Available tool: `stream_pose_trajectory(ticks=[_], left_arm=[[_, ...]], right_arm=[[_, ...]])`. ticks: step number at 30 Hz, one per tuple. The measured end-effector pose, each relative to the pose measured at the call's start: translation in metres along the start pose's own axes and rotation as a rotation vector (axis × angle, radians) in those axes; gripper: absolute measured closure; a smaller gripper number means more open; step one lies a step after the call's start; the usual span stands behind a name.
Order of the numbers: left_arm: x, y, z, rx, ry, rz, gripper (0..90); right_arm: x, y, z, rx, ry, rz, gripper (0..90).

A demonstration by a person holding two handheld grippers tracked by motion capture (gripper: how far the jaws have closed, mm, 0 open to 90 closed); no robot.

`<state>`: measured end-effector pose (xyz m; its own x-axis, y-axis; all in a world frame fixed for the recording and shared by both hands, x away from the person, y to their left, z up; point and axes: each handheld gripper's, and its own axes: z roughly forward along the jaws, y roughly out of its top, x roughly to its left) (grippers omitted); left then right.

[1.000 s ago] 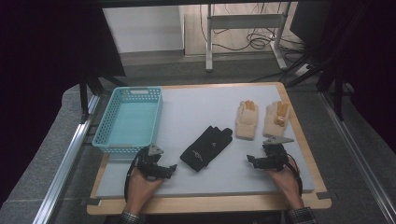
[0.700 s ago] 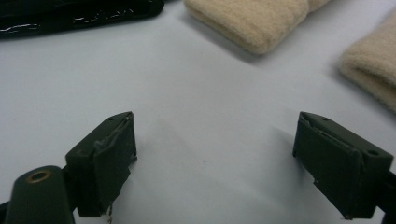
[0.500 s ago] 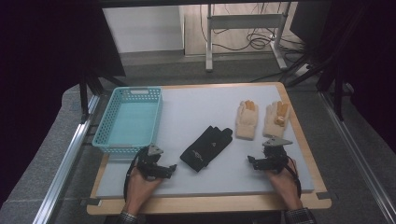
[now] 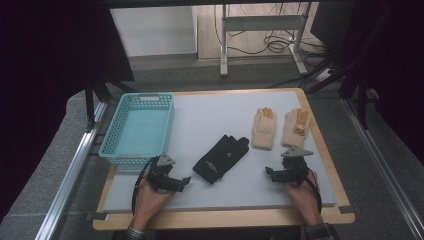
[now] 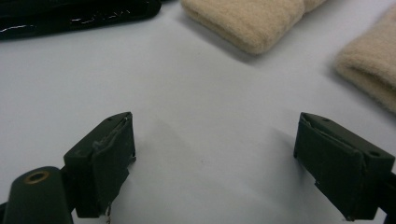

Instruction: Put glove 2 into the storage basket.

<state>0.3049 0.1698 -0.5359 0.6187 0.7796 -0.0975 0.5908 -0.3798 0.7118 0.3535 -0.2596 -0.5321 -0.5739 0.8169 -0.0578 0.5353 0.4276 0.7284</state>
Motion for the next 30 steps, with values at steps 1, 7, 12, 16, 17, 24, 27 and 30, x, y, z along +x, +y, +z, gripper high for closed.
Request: stream_pose_trajectory(ticks=[1, 7, 12, 16, 17, 24, 27, 30], left_arm=[[-0.002, 0.003, 0.0, 0.003, -0.008, 0.007, 2.7], [-0.016, 0.024, 0.005, 0.01, -0.075, 0.066, 0.8], [-0.028, 0.045, 0.013, 0.025, -0.101, 0.118, 0.0], [-0.036, 0.063, 0.022, 0.031, -0.127, 0.129, 0.0], [-0.036, 0.063, 0.022, 0.031, -0.127, 0.129, 0.0], [-0.044, 0.089, 0.045, 0.069, -0.131, 0.155, 0.0], [-0.045, 0.097, 0.055, 0.086, -0.131, 0.149, 0.0], [-0.044, 0.105, 0.07, 0.115, -0.131, 0.138, 0.0]], right_arm=[[0.0, 0.0, 0.0, 0.0, 0.0, -0.001, 12.3], [0.0, 0.0, 0.0, 0.0, 0.0, 0.001, 12.3], [0.0, 0.0, 0.0, 0.0, 0.0, 0.001, 12.3], [0.0, 0.0, 0.0, 0.0, 0.0, 0.001, 12.3], [0.0, 0.0, 0.0, 0.0, 0.0, 0.001, 12.3], [0.0, 0.0, 0.0, -0.001, 0.001, 0.003, 12.3], [0.0, 0.0, 0.0, 0.0, 0.002, 0.003, 12.3], [0.0, 0.0, 0.0, 0.0, 0.002, 0.002, 12.3]])
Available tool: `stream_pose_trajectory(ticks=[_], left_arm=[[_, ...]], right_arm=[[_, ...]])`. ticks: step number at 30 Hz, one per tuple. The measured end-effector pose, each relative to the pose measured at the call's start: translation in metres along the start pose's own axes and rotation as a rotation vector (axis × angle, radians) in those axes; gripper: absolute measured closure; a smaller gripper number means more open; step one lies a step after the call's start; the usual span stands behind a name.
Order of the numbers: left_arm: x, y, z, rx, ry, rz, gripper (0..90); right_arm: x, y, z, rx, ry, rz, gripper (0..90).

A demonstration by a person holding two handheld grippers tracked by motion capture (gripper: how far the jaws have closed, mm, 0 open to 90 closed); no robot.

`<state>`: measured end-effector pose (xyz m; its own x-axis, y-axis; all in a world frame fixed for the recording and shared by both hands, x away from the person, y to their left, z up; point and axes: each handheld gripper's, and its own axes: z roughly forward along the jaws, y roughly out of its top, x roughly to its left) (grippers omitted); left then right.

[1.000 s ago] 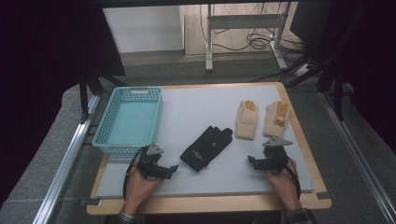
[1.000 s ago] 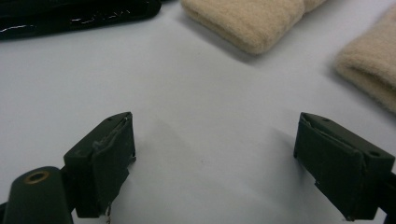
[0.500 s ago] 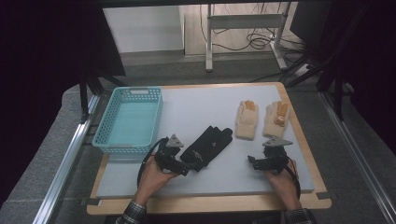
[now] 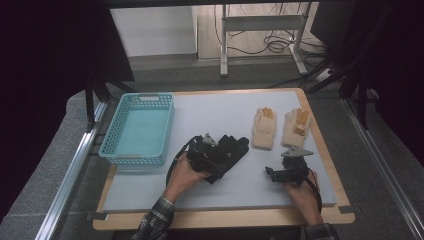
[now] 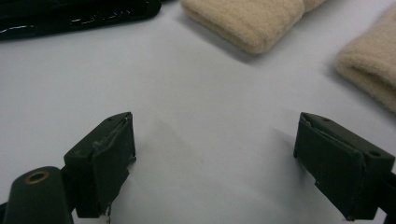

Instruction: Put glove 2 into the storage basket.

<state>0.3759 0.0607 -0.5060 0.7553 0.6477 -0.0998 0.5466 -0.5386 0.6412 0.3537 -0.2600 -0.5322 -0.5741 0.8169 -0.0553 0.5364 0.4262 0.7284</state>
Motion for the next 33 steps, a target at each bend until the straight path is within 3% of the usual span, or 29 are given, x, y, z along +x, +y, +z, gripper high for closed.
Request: stream_pose_trajectory(ticks=[7, 11, 14, 16, 17, 20, 23, 26, 29, 33], left_arm=[[0.011, 0.007, 0.024, 0.066, -0.03, -0.036, 0.0], [0.009, 0.009, 0.032, 0.091, -0.044, -0.038, 0.0], [-0.002, 0.012, 0.036, 0.129, 0.021, 0.0, 0.0], [-0.004, 0.012, 0.036, 0.134, 0.03, 0.01, 0.0], [-0.008, 0.011, 0.038, 0.151, 0.06, 0.037, 0.0], [-0.007, 0.011, 0.038, 0.144, 0.065, 0.021, 1.1], [-0.002, 0.011, 0.034, 0.126, 0.072, -0.002, 8.9], [0.007, 0.009, 0.027, 0.106, 0.067, -0.022, 25.1], [0.011, 0.007, 0.025, 0.091, 0.058, -0.04, 32.8], [0.014, 0.007, 0.021, 0.08, 0.077, -0.049, 52.2]], right_arm=[[0.0, 0.0, 0.0, 0.0, 0.001, 0.002, 12.3], [0.0, 0.0, 0.0, 0.0, 0.002, 0.002, 12.3], [0.0, 0.0, 0.0, 0.0, 0.002, 0.002, 12.3], [0.0, 0.0, 0.0, 0.0, 0.001, 0.002, 12.3], [0.0, 0.0, 0.0, 0.0, 0.001, 0.001, 12.3], [0.0, 0.0, 0.0, 0.0, 0.0, 0.001, 12.3], [0.0, 0.0, 0.0, 0.0, 0.0, 0.001, 12.3], [0.0, 0.0, 0.0, 0.0, 0.0, 0.001, 12.3], [0.0, 0.0, 0.0, 0.0, 0.0, 0.001, 12.3], [0.0, 0.0, 0.0, 0.0, 0.0, 0.001, 12.3]])
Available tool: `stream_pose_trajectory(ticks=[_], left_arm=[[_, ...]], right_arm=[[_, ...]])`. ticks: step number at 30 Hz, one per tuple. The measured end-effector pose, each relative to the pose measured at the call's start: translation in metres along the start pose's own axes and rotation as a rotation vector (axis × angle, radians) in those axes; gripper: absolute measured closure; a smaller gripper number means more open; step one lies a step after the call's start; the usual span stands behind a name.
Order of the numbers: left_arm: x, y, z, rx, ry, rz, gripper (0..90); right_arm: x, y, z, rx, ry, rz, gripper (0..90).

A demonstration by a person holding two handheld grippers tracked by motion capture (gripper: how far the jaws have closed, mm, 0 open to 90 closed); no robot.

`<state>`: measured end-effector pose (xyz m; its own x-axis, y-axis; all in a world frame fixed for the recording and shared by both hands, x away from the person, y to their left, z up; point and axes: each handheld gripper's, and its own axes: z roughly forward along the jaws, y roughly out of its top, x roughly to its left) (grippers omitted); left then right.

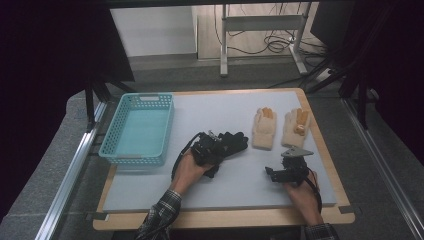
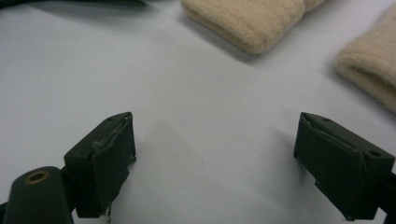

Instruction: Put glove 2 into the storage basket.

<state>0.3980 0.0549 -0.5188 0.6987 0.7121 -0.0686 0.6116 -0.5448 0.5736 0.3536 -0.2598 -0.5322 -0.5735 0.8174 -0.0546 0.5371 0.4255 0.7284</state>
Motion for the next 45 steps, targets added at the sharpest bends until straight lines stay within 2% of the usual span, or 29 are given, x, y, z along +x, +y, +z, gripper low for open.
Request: stream_pose_trajectory(ticks=[3, 6, 11, 16, 19, 22, 23, 24, 25, 27, 29, 32, 33, 35, 36, 42, 45], left_arm=[[0.0, 0.001, -0.002, 0.0, 0.007, 0.004, 61.0], [0.001, 0.002, -0.004, 0.001, 0.005, 0.013, 64.4], [0.004, 0.005, -0.008, 0.0, -0.009, 0.003, 65.3], [0.011, 0.012, -0.023, -0.032, -0.008, -0.033, 65.2], [0.014, 0.014, -0.029, -0.036, -0.007, -0.038, 65.1], [0.022, 0.018, -0.044, -0.055, 0.011, -0.056, 64.9], [0.022, 0.018, -0.044, -0.055, 0.011, -0.056, 64.9], [0.027, 0.019, -0.052, -0.067, 0.022, -0.065, 64.9], [0.027, 0.019, -0.052, -0.067, 0.022, -0.065, 64.8], [0.034, 0.021, -0.065, -0.072, 0.044, -0.068, 64.8], [0.036, 0.022, -0.07, -0.075, 0.051, -0.07, 64.6], [0.046, 0.024, -0.085, -0.091, 0.096, -0.083, 64.2], [0.046, 0.024, -0.085, -0.091, 0.096, -0.083, 64.1], [0.056, 0.024, -0.095, -0.098, 0.125, -0.101, 64.0], [0.056, 0.024, -0.095, -0.098, 0.125, -0.101, 64.0], [0.08, 0.018, -0.114, -0.12, 0.166, -0.166, 64.0], [0.086, 0.016, -0.119, -0.12, 0.184, -0.18, 63.9]], right_arm=[[0.0, 0.0, 0.0, 0.0, 0.0, 0.0, 12.3], [0.0, 0.0, 0.0, 0.0, 0.0, 0.0, 12.3], [0.0, 0.0, 0.0, 0.0, 0.001, 0.0, 12.3], [0.0, 0.0, 0.0, 0.0, 0.001, 0.001, 12.3], [0.0, 0.0, 0.0, 0.0, 0.001, 0.001, 12.3], [0.0, 0.0, 0.0, 0.0, 0.001, 0.001, 12.3], [0.0, 0.0, 0.0, 0.0, 0.001, 0.001, 12.3], [0.0, 0.0, 0.0, 0.0, 0.001, 0.001, 12.3], [0.0, 0.0, 0.0, 0.0, 0.001, 0.001, 12.3], [0.0, 0.0, 0.0, 0.0, 0.002, 0.001, 12.3], [0.0, 0.0, 0.0, 0.0, 0.001, 0.001, 12.3], [0.0, 0.0, 0.0, 0.0, 0.002, 0.001, 12.3], [0.0, 0.0, 0.0, 0.0, 0.002, 0.001, 12.3], [0.0, 0.0, 0.0, 0.0, 0.002, 0.001, 12.3], [0.0, 0.0, 0.0, 0.0, 0.002, 0.001, 12.3], [0.0, 0.0, 0.0, 0.0, 0.002, 0.0, 12.3], [0.0, 0.0, 0.0, -0.001, 0.002, 0.0, 12.3]])
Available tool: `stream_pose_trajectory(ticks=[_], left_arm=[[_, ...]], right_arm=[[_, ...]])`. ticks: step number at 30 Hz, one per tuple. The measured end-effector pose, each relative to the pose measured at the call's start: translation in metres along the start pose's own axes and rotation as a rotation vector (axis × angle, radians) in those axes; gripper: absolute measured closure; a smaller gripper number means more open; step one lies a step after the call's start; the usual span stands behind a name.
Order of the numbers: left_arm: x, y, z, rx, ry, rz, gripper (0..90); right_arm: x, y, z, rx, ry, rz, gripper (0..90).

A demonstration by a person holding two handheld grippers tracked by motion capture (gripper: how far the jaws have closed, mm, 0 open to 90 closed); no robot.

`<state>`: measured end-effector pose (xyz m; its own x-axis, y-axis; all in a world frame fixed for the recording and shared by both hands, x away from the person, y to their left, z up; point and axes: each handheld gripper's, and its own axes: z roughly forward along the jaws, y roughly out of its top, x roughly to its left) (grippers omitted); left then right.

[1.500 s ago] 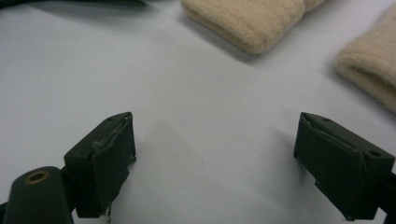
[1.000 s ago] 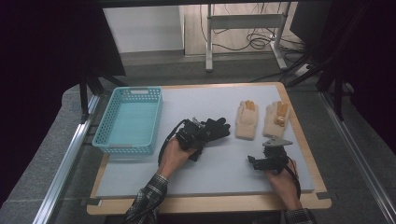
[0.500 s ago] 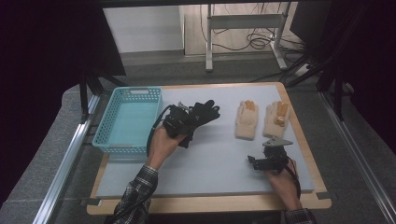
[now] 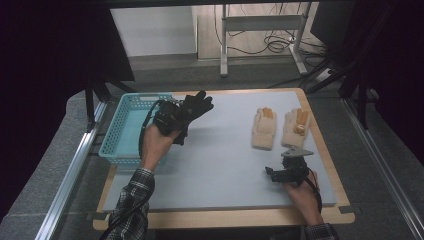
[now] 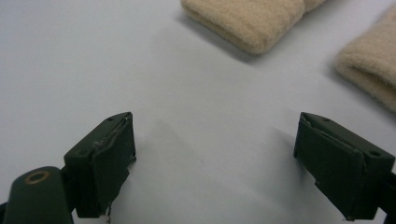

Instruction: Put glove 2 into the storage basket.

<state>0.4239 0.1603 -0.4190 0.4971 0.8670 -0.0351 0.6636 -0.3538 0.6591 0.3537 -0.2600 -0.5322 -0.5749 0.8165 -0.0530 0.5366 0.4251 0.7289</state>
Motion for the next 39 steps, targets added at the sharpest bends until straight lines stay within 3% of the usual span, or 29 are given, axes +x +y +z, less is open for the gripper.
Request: stream_pose_trajectory(ticks=[11, 16, 20, 26, 30, 39], left_arm=[[0.049, -0.016, -0.022, -0.007, 0.107, -0.102, 63.6], [0.065, -0.024, -0.028, 0.006, 0.151, -0.137, 63.3], [0.088, -0.035, -0.031, 0.039, 0.197, -0.184, 62.9], [0.109, -0.048, -0.026, 0.085, 0.233, -0.242, 62.4], [0.129, -0.06, -0.013, 0.155, 0.257, -0.289, 61.9], [0.15, -0.072, 0.011, 0.263, 0.282, -0.34, 61.0]], right_arm=[[0.0, 0.0, 0.0, 0.0, 0.0, 0.0, 12.3], [0.0, 0.0, 0.0, 0.0, -0.001, 0.0, 12.3], [0.0, 0.0, 0.0, 0.0, 0.0, 0.0, 12.3], [0.0, 0.0, 0.0, 0.0, -0.001, 0.0, 12.3], [0.0, 0.0, 0.0, -0.001, -0.001, 0.0, 12.3], [0.0, 0.0, 0.0, -0.001, 0.0, 0.0, 12.3]])
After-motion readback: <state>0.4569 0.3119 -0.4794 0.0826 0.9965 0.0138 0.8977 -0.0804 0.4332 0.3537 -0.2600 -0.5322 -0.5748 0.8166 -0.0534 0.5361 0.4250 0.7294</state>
